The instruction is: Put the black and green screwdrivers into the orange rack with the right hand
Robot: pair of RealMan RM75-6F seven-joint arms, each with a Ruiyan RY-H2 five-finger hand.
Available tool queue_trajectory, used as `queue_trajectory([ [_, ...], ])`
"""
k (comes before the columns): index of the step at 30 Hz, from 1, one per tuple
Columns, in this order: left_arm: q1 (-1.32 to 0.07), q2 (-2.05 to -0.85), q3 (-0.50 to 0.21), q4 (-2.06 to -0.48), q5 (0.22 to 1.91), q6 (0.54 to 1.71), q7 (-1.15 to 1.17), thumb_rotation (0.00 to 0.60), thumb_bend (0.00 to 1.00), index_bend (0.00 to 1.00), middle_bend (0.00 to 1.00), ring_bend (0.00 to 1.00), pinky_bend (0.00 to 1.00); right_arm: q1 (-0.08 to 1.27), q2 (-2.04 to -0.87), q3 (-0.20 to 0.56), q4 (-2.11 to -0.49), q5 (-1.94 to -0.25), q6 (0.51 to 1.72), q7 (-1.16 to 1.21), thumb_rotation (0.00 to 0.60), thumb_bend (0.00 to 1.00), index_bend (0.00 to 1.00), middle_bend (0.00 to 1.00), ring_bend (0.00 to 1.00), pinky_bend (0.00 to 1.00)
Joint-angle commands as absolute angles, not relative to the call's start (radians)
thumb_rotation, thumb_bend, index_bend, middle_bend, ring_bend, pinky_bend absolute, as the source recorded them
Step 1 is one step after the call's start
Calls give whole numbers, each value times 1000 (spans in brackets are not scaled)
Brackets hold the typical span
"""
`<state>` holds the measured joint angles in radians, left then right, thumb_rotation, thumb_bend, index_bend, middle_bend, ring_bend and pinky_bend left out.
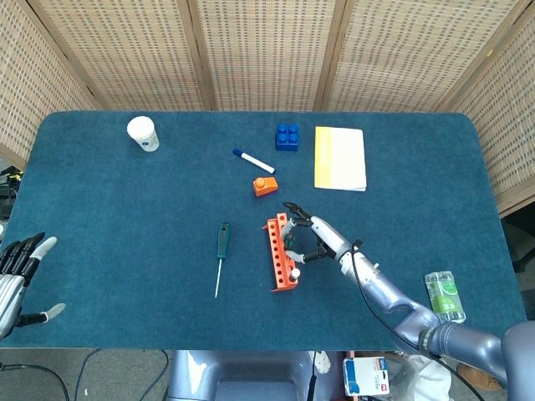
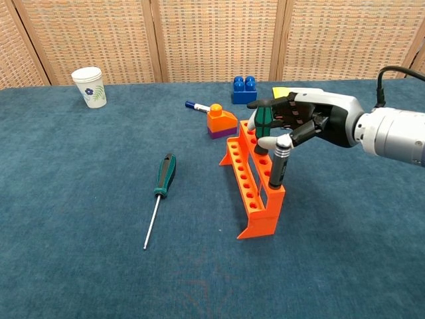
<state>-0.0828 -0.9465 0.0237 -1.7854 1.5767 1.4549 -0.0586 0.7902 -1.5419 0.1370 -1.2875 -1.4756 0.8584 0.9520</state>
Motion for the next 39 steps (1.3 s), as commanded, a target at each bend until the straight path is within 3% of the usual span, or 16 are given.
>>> queue_trajectory([
  [1,-82,-947,24,-1785,1577,1456,-59,600,0,0,0,0,0,791,-1539,138,-1293,-1473,858,947,600,273,415,13,0,24],
  [3,-82,-947,24,-1785,1578,1457,-59,600,0,0,0,0,0,792,-1534,139,-1299,-1472,857,944,600,270,381,13,0,24],
  [10,-82,-942,26,-1782,1585,1459,-66,600,0,0,0,0,0,780,-1491,146,-1356,-1474,889,898,600,223,112,13,0,24],
  [18,-74,-937,34,-1777,1610,1479,-85,600,0,0,0,0,0,735,-1362,130,-1467,-1507,961,795,600,62,47,0,0,24],
  [22,-67,-935,38,-1774,1625,1495,-95,600,0,0,0,0,0,689,-1271,107,-1518,-1541,1029,717,600,29,33,0,0,8],
  [29,-34,-966,28,-1743,1638,1573,-66,600,0,0,0,0,0,498,-1123,40,-1496,-1620,1309,366,600,0,31,0,0,0],
  [39,6,-1015,33,-1652,1648,1637,-100,600,0,0,0,0,0,208,-1093,-12,-1494,-1598,1653,21,600,0,2,0,0,0],
])
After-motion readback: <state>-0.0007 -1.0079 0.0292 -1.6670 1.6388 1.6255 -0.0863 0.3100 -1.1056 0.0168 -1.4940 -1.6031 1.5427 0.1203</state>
